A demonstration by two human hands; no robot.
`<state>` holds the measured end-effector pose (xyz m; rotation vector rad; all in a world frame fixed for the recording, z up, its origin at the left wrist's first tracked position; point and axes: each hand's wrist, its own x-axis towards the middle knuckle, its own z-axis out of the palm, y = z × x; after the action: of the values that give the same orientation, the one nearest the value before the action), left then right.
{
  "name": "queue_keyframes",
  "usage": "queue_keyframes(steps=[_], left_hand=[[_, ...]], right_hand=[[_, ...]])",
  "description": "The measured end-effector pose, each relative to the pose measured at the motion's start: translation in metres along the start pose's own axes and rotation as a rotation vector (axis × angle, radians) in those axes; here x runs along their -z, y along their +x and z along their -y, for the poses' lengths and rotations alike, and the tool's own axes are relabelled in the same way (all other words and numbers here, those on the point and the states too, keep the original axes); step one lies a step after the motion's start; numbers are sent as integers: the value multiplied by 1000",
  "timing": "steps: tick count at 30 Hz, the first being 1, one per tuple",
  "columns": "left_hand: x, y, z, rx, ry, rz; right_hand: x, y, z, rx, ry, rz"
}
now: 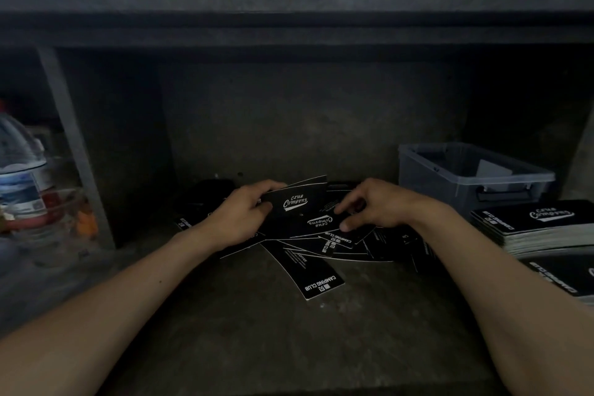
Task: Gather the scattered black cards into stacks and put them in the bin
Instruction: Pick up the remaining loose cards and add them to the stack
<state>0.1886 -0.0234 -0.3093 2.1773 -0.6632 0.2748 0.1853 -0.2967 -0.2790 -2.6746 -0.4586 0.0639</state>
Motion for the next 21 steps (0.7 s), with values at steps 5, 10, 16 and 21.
queue_keyframes(steps=[5, 10, 16, 21], left_hand=[[-1, 1, 2, 28, 10, 11], [-1, 0, 0, 28, -7, 1], [1, -2, -6, 42, -63, 0], [3, -1, -7, 45, -71, -56]], right_hand=[[-1, 2, -2, 10, 19, -32], [1, 0, 0, 76, 0, -71], [2, 0, 3, 181, 58, -150], [4, 1, 4, 232, -90, -361]])
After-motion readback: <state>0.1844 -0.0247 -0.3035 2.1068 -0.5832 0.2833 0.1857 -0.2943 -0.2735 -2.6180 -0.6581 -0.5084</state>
